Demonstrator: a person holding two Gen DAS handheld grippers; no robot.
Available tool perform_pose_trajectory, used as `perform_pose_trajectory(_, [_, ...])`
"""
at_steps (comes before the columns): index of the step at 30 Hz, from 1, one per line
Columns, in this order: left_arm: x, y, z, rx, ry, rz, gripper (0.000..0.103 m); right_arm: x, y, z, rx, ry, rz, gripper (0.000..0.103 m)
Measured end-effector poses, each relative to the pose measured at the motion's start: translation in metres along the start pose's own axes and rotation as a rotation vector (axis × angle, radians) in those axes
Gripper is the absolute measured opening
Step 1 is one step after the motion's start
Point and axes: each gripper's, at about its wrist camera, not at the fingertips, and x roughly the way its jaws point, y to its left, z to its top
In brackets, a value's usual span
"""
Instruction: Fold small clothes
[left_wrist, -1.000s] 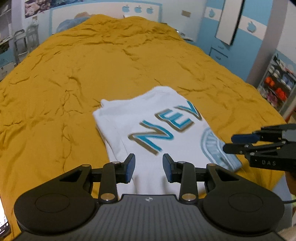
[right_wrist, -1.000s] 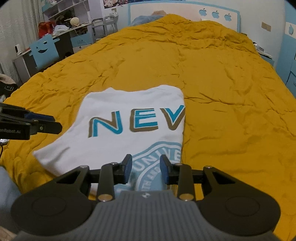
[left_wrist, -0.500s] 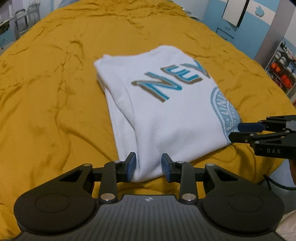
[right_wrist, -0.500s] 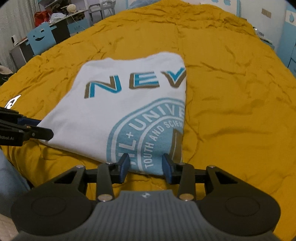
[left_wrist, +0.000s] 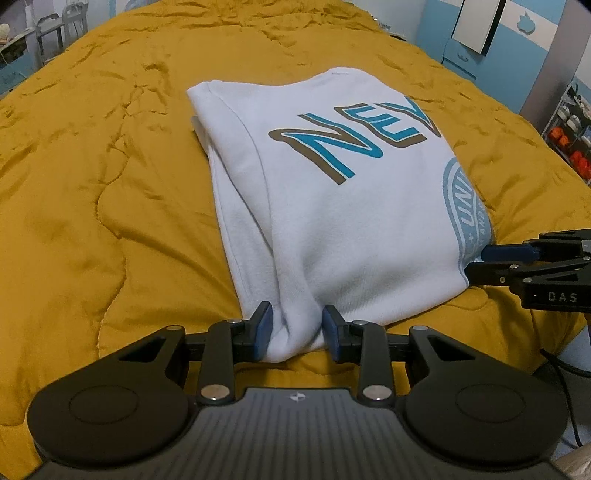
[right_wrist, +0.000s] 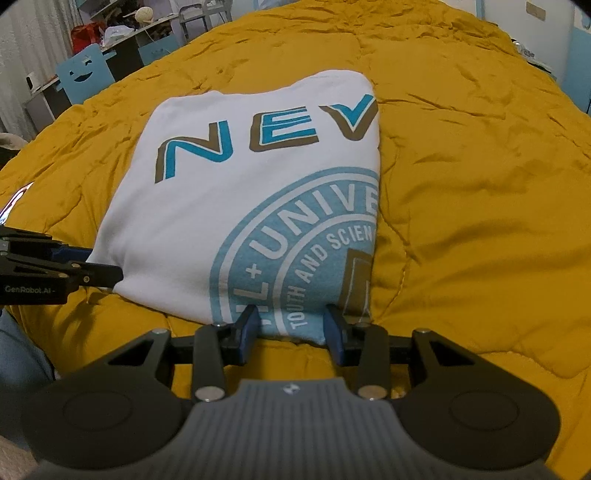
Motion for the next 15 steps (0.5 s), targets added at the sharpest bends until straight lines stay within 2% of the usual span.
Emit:
perform_pose_trajectory(11, [-0.031, 0.001, -0.005, 0.009, -0.087, -0.015, 0.04, -0.023, 0.0, 0.004, -0.025, -0.018, 0.02, 0.035])
perform_pose_trajectory(14, [-0.046, 0.0, -0.004, 0.013, -0.124, 0.002, 0.044, -0.038, -0.001, 0.008, -0.029, -0.028, 0.03, 0.037])
perform_pose_trajectory(15, [-0.051, -0.001, -0.005, 0.014, -0.139, 0.01, 0.044, -0.044, -0.001, 0.009, -0.029, -0.036, 0.029, 0.042])
